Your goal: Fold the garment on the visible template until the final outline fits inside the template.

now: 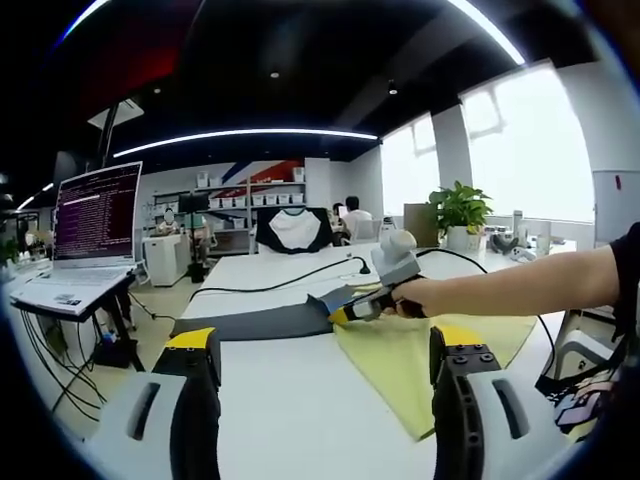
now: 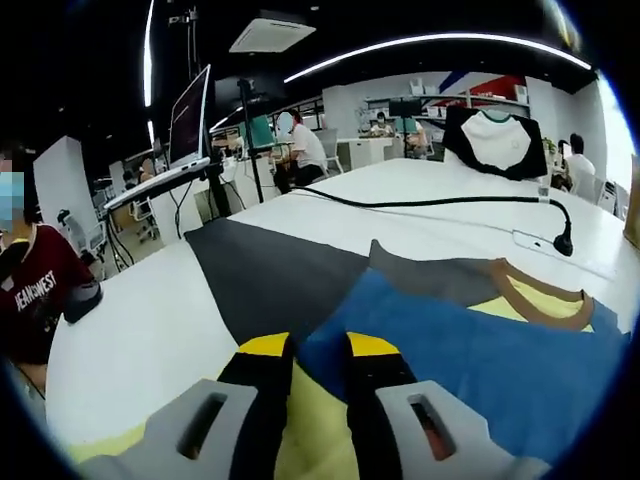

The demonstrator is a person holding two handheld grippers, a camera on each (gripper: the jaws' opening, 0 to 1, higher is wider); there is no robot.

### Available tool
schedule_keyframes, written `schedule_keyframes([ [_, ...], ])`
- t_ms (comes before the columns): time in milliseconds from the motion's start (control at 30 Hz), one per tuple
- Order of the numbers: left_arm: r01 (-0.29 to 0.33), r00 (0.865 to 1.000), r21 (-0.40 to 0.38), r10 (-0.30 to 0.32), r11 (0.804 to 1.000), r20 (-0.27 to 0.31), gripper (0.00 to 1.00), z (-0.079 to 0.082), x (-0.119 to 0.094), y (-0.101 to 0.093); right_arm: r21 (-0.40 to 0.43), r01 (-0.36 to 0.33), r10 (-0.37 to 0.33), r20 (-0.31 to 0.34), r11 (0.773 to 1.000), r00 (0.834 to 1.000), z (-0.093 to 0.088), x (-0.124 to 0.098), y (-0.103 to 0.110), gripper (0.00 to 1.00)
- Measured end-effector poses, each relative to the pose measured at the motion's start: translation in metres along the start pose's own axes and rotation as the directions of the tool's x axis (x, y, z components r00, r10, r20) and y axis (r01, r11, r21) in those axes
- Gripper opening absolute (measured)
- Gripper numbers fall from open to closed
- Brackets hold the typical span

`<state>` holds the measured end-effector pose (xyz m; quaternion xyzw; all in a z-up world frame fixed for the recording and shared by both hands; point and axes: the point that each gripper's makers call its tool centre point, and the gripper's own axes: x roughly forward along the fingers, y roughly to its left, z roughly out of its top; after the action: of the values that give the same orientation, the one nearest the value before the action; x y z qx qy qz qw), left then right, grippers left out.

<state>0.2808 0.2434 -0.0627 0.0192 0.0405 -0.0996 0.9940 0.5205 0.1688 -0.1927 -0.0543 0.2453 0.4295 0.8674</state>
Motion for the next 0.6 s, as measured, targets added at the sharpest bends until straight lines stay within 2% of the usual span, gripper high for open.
schedule_keyframes([
  [133,0.0,1.0,0.002,0.0,1.0,0.0,0.91,0.0,0.0,-0.001,-0.013,-0.015,0.015,-0.01,1.0,1.0,0.001,-0.002,0.001,0.2],
  [167,-0.001,1.0,0.001,0.001,1.0,0.0,0.91,0.0,0.0,-0.001,-0.017,-0.015,0.015,0.003,1.0,1.0,0.003,-0.004,0.001,0.2],
  [200,-0.002,1.0,0.0,0.002,1.0,0.0,0.91,0.0,0.0,0.0,-0.042,-0.012,0.014,0.059,0.999,0.998,0.012,-0.006,0.0,0.21],
  [233,-0.002,1.0,0.0,0.002,1.0,0.0,0.91,-0.001,0.001,0.0,-0.048,-0.013,0.016,0.064,0.999,0.998,0.013,-0.008,0.0,0.23],
  [300,-0.002,1.0,-0.001,0.002,1.0,-0.002,0.9,-0.001,0.001,0.0,-0.077,-0.017,0.024,0.083,0.997,0.996,0.02,-0.016,0.002,0.35],
  [367,-0.002,1.0,-0.001,0.002,1.0,-0.004,0.9,-0.002,0.002,-0.001,-0.111,0.024,-0.011,0.114,0.994,0.993,0.027,-0.023,-0.005,0.42],
  [433,0.0,1.0,-0.004,0.0,1.0,-0.003,0.9,-0.002,0.002,-0.002,-0.125,0.054,-0.036,0.135,0.991,0.99,0.033,-0.033,-0.011,0.44],
  [533,0.015,1.0,-0.022,-0.014,1.0,0.013,0.9,0.0,0.003,-0.005,-0.114,0.02,-0.004,0.135,0.993,0.991,0.04,-0.044,-0.012,0.43],
  [600,0.031,0.999,-0.043,-0.031,0.999,0.018,0.9,0.0,0.004,-0.007,-0.112,0.02,-0.004,0.145,0.993,0.989,0.045,-0.052,-0.014,0.44],
])
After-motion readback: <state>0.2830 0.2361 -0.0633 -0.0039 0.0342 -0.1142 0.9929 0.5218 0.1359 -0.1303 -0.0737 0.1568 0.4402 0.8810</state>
